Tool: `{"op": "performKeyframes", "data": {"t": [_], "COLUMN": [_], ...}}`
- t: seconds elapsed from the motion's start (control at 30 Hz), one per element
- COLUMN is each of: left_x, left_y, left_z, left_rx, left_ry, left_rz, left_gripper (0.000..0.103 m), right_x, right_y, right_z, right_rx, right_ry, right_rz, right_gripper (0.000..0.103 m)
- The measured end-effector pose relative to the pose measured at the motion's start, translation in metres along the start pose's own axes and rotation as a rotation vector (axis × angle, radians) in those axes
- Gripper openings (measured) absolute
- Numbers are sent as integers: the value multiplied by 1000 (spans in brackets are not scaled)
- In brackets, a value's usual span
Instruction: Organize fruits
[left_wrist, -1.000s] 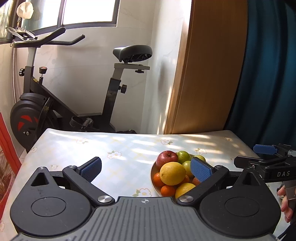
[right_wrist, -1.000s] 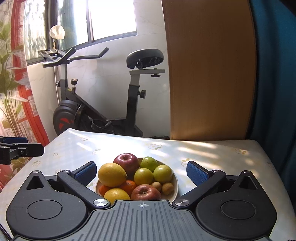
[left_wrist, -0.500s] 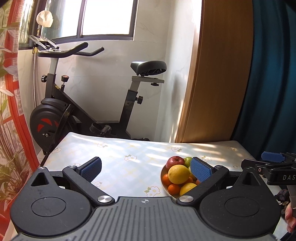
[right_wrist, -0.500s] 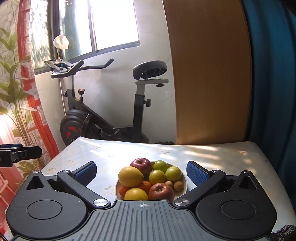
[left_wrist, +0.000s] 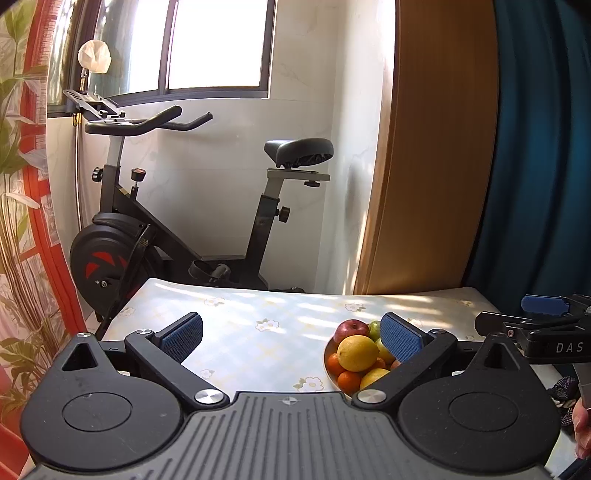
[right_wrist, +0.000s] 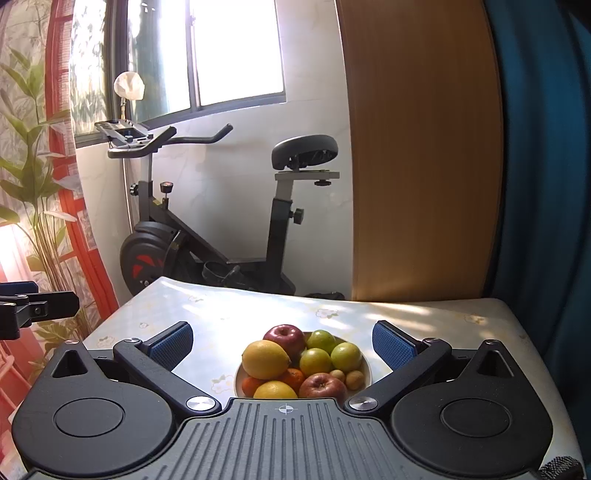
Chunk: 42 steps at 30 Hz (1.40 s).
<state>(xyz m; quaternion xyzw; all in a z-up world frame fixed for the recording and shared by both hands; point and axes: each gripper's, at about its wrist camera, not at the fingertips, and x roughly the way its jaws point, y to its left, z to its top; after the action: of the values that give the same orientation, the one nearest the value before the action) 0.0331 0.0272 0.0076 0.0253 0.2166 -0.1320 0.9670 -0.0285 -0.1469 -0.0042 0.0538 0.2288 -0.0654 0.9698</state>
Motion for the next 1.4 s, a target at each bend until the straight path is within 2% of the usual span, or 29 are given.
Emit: {"op": "performKeyframes", "data": {"t": [1.4], "left_x": [-6], "left_y": [-2], "left_z": [-2], "left_rx": [-8], "left_ry": [-3], "left_rz": [2], "left_gripper": [103], "right_x": [3], "right_y": [-2], "right_z": [0], "right_rx": [6], "right_ry": [4], "right_rz": [-2], "right_gripper": [103]}}
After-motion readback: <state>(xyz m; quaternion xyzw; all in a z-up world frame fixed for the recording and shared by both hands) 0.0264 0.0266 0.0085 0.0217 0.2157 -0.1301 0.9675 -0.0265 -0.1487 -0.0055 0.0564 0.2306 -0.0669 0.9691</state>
